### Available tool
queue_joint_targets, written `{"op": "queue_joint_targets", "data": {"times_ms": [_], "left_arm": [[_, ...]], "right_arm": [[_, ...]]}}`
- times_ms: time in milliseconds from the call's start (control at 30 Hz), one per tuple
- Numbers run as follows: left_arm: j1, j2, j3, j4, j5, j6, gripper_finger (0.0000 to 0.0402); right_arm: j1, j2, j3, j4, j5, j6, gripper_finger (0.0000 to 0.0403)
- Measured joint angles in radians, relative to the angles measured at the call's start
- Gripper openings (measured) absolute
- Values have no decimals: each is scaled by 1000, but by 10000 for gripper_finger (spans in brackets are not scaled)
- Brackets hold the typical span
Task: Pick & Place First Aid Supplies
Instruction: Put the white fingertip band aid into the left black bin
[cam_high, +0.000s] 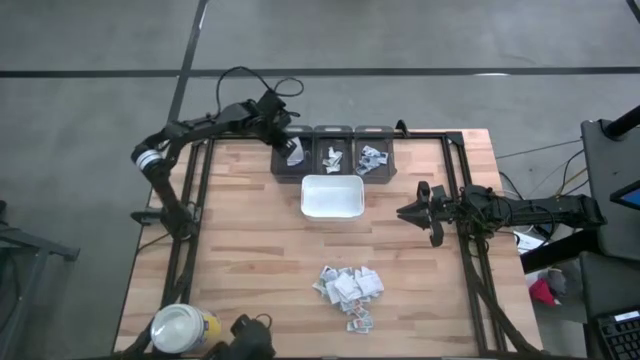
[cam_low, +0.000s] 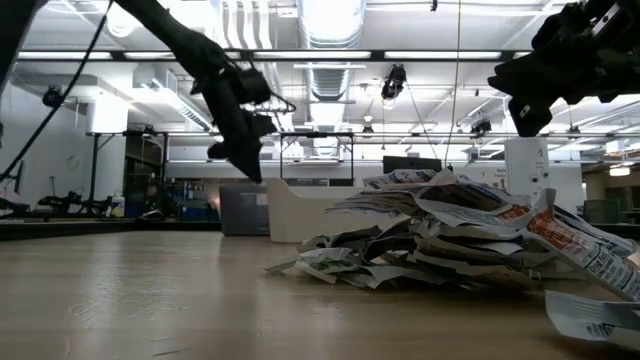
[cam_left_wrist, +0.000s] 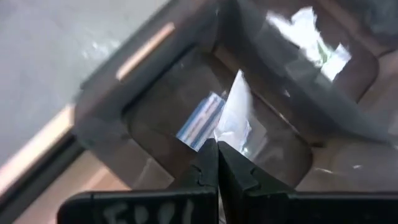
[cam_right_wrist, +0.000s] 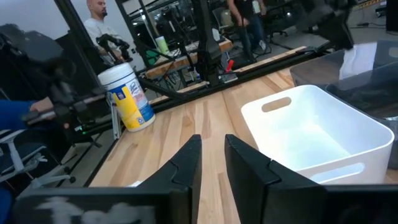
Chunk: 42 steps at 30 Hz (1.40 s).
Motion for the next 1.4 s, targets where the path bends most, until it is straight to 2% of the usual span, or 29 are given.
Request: {"op": "queue_joint_targets", "data": {"times_ms": [333, 500, 633, 1000, 1100, 1400], "left_arm": [[34, 120, 1, 1, 49, 33, 0], [44, 123, 2, 4, 42, 59, 0], [45, 119, 15, 6, -1, 61, 0], [45, 116, 112, -22, -3, 113, 3], [44, 116, 118, -36, -3, 114, 24], [43, 116, 109, -143, -13, 76, 130]], "right_arm": [[0, 0, 0, 0, 0, 0, 80], [0, 0, 0, 0, 0, 0, 86], [0, 0, 0, 0, 0, 0, 85], [0, 0, 0, 0, 0, 0, 66], [0, 0, 0, 0, 0, 0, 66], [0, 0, 0, 0, 0, 0, 79]]}}
